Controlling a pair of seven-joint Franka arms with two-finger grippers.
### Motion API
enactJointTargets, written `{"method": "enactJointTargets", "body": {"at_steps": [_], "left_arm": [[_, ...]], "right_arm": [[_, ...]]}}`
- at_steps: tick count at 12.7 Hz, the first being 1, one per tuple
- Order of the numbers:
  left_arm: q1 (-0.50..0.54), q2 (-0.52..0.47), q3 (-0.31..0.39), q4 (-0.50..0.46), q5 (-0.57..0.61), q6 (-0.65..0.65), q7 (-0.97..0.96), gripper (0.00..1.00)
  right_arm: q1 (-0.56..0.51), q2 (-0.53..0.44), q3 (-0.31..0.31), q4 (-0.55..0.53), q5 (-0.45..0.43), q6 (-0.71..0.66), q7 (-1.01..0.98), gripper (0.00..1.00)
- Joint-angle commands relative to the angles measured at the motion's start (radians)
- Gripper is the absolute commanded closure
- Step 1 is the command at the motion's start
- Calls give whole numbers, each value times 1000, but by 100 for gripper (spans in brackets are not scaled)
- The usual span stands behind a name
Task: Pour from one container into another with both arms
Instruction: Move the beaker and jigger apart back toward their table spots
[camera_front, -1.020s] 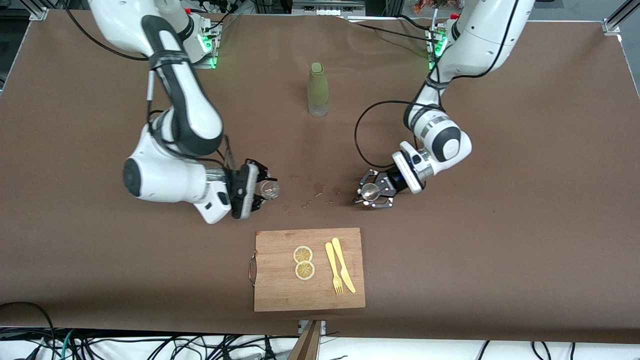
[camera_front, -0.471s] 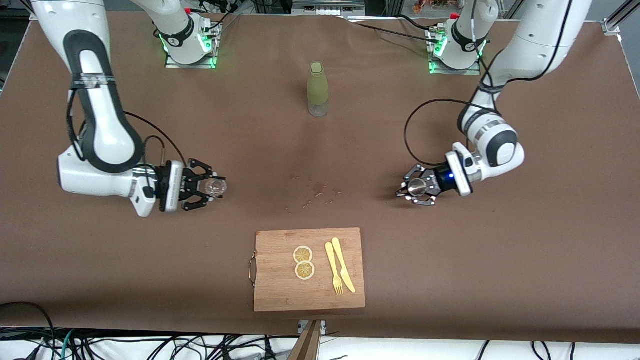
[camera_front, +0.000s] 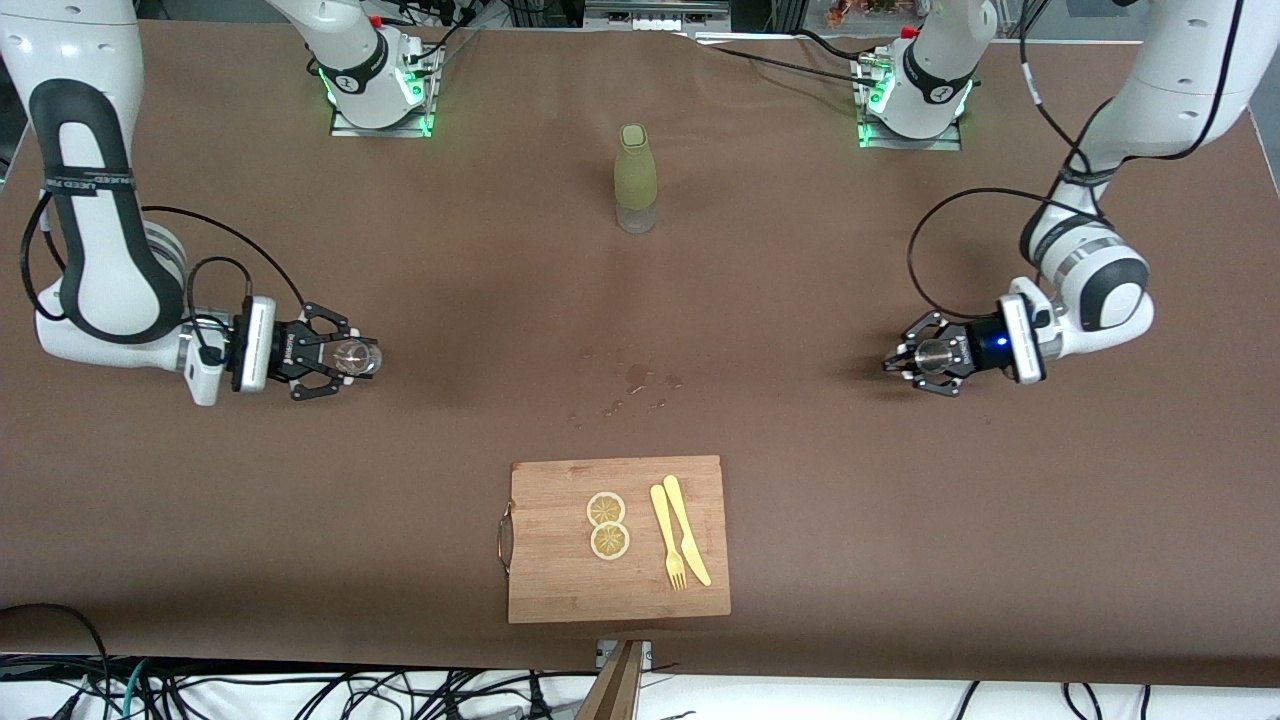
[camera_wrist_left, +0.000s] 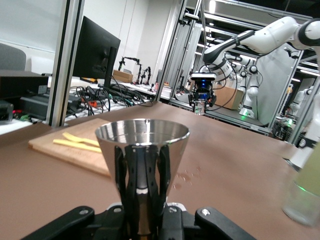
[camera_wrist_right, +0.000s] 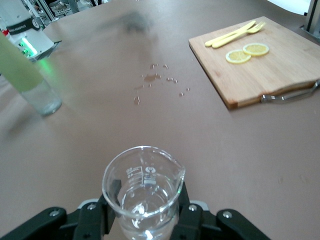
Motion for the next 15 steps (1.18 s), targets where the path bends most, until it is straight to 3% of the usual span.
{"method": "enactJointTargets", "body": {"at_steps": [1, 8, 15], "left_arm": [[91, 13, -11, 30, 112, -58, -9, 100], [200, 135, -9, 195, 292, -136, 38, 100], [246, 223, 26, 304, 338, -218, 72, 100]], "right_arm": [[-83, 14, 18, -33, 6, -7, -126, 76], [-132, 103, 18, -10, -2, -4, -235, 75], [-134, 173, 15, 7, -2, 5, -281, 74]]}}
